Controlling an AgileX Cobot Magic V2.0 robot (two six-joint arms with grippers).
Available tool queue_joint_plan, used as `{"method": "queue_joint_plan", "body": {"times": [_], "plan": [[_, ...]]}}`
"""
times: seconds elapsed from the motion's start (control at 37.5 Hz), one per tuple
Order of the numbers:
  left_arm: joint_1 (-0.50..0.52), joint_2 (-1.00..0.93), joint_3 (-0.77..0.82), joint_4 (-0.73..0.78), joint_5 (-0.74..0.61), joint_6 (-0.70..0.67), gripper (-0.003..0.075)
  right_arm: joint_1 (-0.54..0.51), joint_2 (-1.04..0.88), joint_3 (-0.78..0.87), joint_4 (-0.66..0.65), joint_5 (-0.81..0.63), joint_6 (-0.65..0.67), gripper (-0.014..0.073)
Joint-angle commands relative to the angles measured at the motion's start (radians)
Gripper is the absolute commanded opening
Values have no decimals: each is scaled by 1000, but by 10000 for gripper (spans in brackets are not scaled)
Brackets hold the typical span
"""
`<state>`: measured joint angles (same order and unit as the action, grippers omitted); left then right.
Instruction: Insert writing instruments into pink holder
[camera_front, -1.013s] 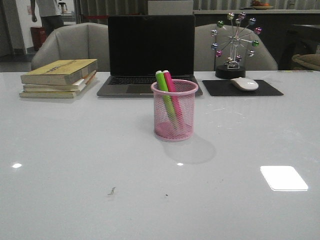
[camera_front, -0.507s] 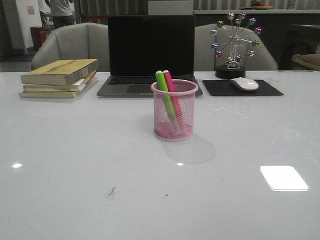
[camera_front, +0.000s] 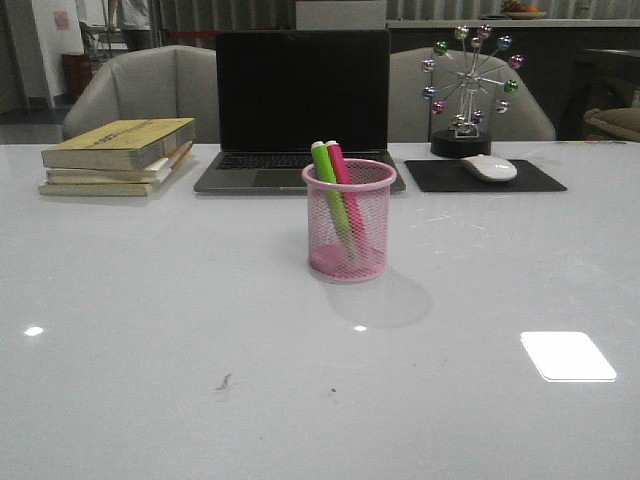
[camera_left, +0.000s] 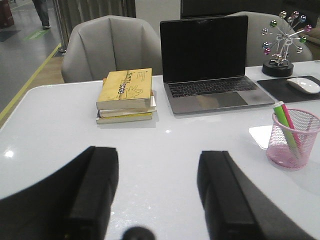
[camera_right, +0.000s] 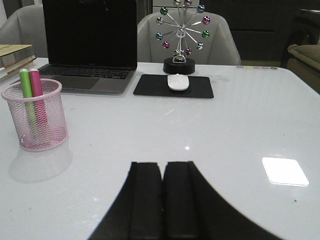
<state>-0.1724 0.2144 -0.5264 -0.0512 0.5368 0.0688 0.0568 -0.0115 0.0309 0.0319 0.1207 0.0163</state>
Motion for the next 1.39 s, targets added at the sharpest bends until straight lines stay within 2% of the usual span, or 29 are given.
{"method": "queue_joint_plan", "body": {"times": [0.0, 0.19, 0.32, 0.59, 0.83, 0.96, 1.15, 1.36], "plan": [[1, 12, -26, -3, -86, -5, 414, -5, -17, 0, 2, -81, -11, 20], [1, 12, -26, 20, -86, -5, 413, -5, -17, 0, 2, -81, -11, 20], [1, 12, -26, 44, -105, -5, 369, -5, -17, 0, 2, -81, -11, 20], [1, -24, -26, 51, -176, -5, 92, -5, -17, 0, 2, -81, -11, 20], [13, -138, -18, 108, -186, -5, 97, -5, -17, 0, 2, -81, -11, 20], [58, -209, 30, 108, -222, -5, 98, -5, -17, 0, 2, -81, -11, 20], [123, -242, 132, 70, -347, -6, 97, -5, -17, 0, 2, -82, -11, 20], [128, -242, 277, -18, -537, -8, 98, -5, -17, 0, 2, -82, -11, 20]]}}
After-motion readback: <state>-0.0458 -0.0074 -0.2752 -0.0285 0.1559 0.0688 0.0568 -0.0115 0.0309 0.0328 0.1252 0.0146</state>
